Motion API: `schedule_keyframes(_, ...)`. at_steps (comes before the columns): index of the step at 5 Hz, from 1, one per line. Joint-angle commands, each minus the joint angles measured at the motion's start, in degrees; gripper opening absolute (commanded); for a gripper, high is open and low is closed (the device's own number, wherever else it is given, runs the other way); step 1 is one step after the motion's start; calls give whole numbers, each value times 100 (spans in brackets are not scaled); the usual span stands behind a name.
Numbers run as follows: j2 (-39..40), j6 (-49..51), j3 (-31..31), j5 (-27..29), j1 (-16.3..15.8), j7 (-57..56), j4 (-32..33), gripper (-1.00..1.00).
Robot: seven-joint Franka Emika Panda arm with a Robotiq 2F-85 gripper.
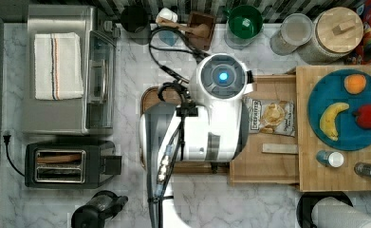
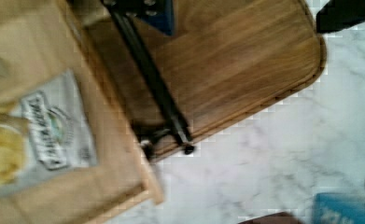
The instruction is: Close the drawer.
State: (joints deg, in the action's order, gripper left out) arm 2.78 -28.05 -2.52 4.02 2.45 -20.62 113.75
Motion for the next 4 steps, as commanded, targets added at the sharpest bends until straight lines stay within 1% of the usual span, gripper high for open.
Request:
schedule_keyframes(1, -149, -631, -684, 236, -340, -1739, 1407, -100)
schedule_keyframes(2, 41, -1025, -698, 150, -340, -1951, 1600, -100)
schedule_keyframes(4, 424, -1637, -690, -269, -68, -2201, 1832, -100)
